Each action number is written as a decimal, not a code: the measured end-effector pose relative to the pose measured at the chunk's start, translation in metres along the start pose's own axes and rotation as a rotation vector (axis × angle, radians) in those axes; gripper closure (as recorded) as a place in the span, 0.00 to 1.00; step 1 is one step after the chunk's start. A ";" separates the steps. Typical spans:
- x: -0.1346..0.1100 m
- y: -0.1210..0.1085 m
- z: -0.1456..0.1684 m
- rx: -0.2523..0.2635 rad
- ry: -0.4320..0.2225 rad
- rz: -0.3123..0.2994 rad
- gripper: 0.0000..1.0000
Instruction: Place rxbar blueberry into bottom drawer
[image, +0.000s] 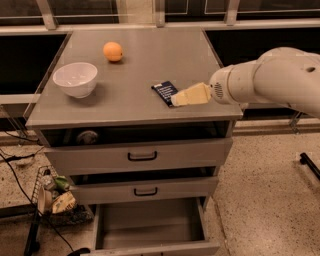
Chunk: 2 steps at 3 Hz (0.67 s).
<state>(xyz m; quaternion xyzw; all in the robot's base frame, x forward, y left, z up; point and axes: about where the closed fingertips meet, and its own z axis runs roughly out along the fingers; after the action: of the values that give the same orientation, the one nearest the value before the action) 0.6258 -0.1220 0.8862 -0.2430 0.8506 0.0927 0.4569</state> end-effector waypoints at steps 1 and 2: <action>-0.001 0.010 0.014 -0.056 -0.004 0.019 0.00; -0.003 0.020 0.021 -0.103 -0.015 0.028 0.00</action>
Offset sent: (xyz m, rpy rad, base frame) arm 0.0108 0.0364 -0.0166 0.1184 0.0446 0.1066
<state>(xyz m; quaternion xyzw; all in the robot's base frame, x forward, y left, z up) 0.6331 -0.0958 0.8757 -0.2538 0.8445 0.1445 0.4490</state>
